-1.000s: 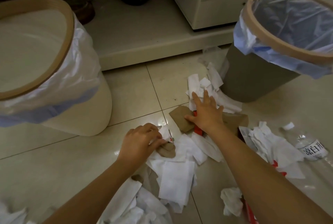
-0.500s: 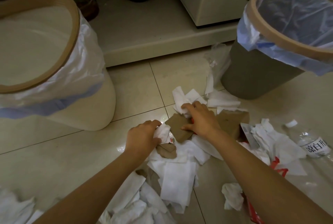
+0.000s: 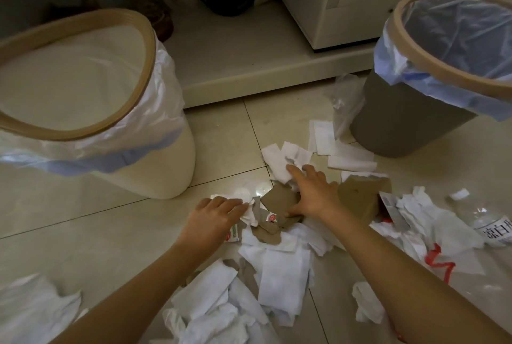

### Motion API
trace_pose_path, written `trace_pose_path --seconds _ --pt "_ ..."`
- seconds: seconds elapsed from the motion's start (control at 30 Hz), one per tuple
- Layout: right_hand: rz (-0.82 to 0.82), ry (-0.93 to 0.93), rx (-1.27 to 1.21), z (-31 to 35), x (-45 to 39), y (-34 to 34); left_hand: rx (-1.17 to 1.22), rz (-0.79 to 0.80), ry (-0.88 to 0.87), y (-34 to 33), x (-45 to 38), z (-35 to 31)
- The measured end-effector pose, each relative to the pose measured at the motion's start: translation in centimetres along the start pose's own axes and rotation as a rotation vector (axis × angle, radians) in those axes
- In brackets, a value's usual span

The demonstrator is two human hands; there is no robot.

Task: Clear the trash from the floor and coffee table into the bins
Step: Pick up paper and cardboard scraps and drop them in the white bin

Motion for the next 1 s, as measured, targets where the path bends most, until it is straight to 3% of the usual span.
trace_pose_path --seconds 0.23,0.37,0.47,0.57,0.8,1.0 --pt "-0.087 -0.013 0.055 1.4 0.5 -0.5 0.219 -0.024 0.129 -0.6 0.3 0.4" --pt "-0.066 0.025 0.061 1.2 0.2 -0.6 0.171 0.043 0.175 -0.5 0.3 0.5" --pt "-0.106 0.105 0.067 1.1 0.6 -0.8 0.126 0.115 0.217 -0.8 0.7 0.3" --pt "-0.188 0.252 0.054 0.8 1.7 -0.8 0.172 0.070 0.208 -0.8 1.2 0.2" --pt "-0.664 0.761 0.212 0.3 5.2 1.7 0.028 0.035 0.079 1.8 2.0 0.8" --pt "-0.839 0.891 0.145 1.9 7.4 4.3 -0.120 -0.063 -0.004 7.0 2.7 1.1"
Point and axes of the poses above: each hand's wrist, its own x-axis away from the middle knuckle, its own y-axis out of the back of the hand, z = x × y, the point moved 1 cm from there along -x, towards the middle knuckle, and after that the axes turned 12 degrees about -y, right-handed, at the moved point
